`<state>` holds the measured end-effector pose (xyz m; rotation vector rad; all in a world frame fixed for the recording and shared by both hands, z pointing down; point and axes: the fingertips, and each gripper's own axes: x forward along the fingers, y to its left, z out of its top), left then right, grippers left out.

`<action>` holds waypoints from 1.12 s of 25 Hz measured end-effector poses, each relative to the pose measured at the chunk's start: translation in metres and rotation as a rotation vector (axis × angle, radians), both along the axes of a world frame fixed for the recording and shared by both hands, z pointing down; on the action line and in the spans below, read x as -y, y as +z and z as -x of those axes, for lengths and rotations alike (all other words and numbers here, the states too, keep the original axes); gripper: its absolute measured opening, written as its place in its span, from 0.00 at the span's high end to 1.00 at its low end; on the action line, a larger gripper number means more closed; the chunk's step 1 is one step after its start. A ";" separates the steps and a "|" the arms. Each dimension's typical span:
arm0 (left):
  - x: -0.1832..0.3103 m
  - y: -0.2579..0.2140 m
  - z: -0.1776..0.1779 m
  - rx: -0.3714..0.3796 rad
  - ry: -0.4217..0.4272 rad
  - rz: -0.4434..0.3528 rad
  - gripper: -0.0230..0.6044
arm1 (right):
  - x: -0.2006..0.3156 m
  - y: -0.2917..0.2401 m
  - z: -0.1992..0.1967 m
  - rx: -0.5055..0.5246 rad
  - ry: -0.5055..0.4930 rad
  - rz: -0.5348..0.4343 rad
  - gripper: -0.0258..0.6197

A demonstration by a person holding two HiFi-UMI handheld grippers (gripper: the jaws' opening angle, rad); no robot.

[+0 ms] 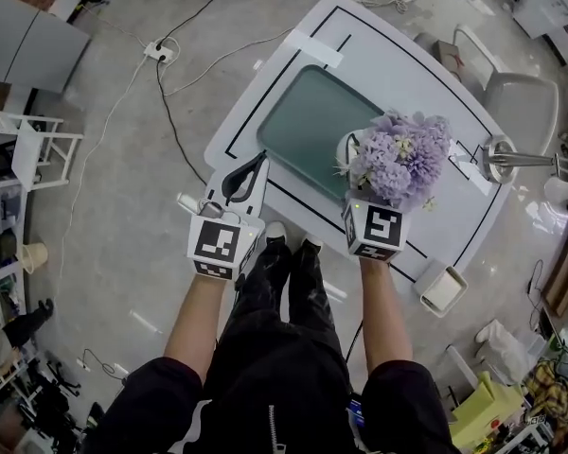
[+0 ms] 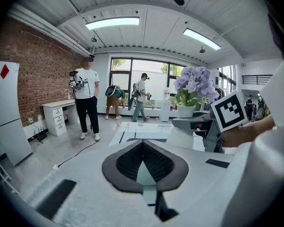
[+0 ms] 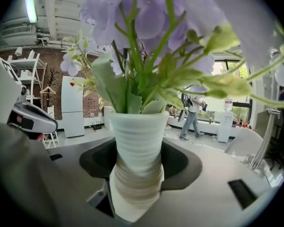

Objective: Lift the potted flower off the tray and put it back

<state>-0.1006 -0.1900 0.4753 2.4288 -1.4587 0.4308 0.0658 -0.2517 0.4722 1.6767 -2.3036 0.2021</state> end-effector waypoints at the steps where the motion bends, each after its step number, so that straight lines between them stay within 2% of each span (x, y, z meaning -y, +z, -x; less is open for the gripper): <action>1: 0.001 0.002 0.002 0.005 -0.004 0.002 0.96 | 0.004 0.003 0.001 0.000 0.004 0.000 0.56; 11: 0.007 0.017 0.026 0.012 -0.044 0.030 0.96 | 0.032 0.027 0.021 0.008 -0.049 -0.008 0.56; 24: -0.001 0.032 0.028 0.006 -0.048 0.055 0.96 | 0.042 0.034 0.016 0.047 -0.012 -0.028 0.56; 28: -0.005 0.033 0.030 0.007 -0.048 0.058 0.96 | 0.041 0.038 0.020 0.024 -0.026 -0.021 0.55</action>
